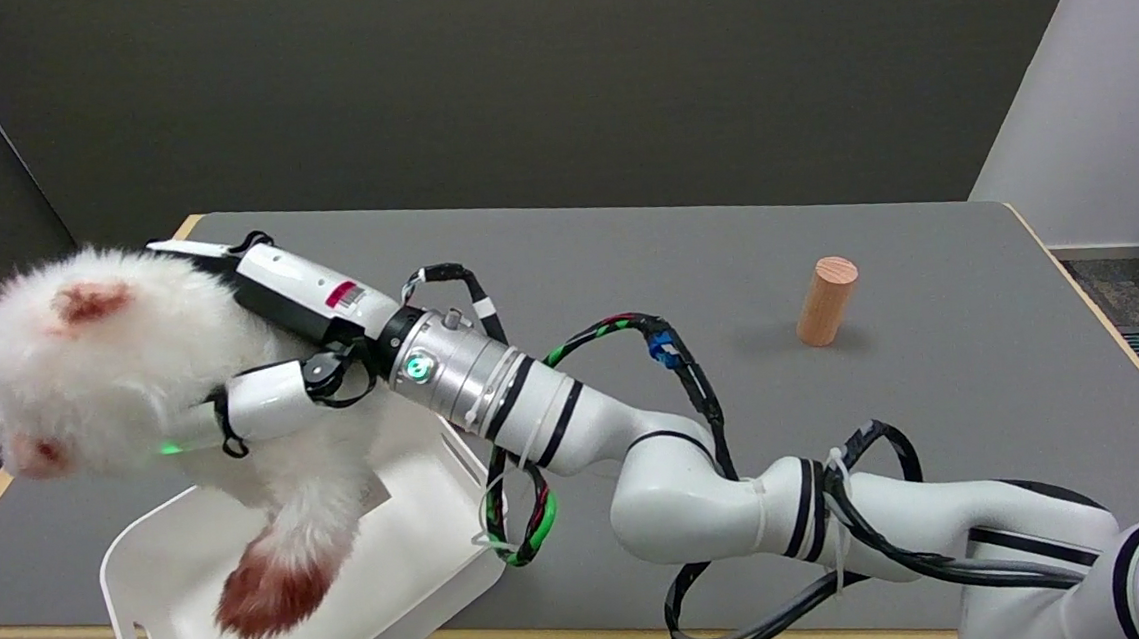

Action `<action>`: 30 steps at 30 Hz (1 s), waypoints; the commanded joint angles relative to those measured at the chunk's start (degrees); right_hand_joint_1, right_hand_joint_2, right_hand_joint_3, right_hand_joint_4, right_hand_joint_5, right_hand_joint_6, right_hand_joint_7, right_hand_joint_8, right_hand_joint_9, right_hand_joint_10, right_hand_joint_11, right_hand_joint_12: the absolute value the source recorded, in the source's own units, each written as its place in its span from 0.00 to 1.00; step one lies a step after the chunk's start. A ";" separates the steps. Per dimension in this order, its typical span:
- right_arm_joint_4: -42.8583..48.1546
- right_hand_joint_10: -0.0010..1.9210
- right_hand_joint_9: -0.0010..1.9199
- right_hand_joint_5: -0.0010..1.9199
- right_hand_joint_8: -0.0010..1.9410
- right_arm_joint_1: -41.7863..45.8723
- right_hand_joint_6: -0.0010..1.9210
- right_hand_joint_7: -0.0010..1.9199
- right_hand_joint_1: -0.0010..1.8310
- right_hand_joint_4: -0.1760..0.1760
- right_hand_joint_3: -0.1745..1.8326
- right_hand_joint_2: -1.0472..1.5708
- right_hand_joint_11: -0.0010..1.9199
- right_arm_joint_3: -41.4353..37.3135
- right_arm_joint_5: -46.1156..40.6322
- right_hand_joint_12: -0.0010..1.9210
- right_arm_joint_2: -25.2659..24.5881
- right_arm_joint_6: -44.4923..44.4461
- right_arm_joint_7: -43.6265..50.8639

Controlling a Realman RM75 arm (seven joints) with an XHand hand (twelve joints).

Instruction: Place the plush toy into the white container.

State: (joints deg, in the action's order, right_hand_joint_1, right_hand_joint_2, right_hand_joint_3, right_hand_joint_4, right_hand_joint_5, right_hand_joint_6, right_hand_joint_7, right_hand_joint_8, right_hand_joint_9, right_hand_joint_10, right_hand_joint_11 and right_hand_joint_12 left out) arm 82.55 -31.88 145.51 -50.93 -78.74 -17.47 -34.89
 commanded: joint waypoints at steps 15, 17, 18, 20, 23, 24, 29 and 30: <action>-0.02 0.00 0.00 0.00 0.00 4.96 0.00 0.00 0.23 0.48 0.43 0.63 0.00 -2.22 -1.89 0.19 1.71 -2.36 -0.20; 0.57 0.00 0.00 0.00 0.00 6.64 0.00 0.00 0.23 0.48 0.43 0.63 0.00 -3.89 -1.64 0.17 2.85 -4.73 0.12; 1.29 0.00 0.00 0.00 0.00 8.05 0.00 0.00 0.23 0.48 0.44 0.63 0.00 -5.87 -1.46 0.16 4.11 -7.19 0.17; 2.98 0.00 0.00 0.00 0.00 10.57 0.00 0.00 0.23 0.49 0.44 0.63 0.00 -9.81 -1.38 0.16 6.90 -11.85 0.17; 7.10 0.00 0.00 0.00 0.00 14.39 0.00 0.00 0.21 0.50 0.45 0.63 0.00 -17.28 -1.26 0.18 12.86 -21.68 0.09; 8.04 0.00 0.00 0.00 0.00 15.31 0.00 0.00 0.20 0.50 0.45 0.63 0.00 -19.56 -1.36 0.20 14.91 -24.85 -0.09; 9.61 0.00 0.00 0.00 0.00 21.08 0.00 0.00 0.18 0.51 0.45 0.65 0.00 -29.60 -8.30 0.23 25.71 -38.75 -2.17; 9.45 0.00 0.00 0.00 0.00 22.00 0.00 0.00 0.17 0.50 0.45 0.65 0.00 -30.56 -10.16 0.23 27.25 -40.53 -3.78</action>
State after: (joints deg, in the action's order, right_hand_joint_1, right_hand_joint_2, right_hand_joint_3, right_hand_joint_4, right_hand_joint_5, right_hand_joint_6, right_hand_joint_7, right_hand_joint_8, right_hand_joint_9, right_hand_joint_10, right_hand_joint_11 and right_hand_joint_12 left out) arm 84.64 -24.79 138.54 -52.70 -73.77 -25.86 -34.97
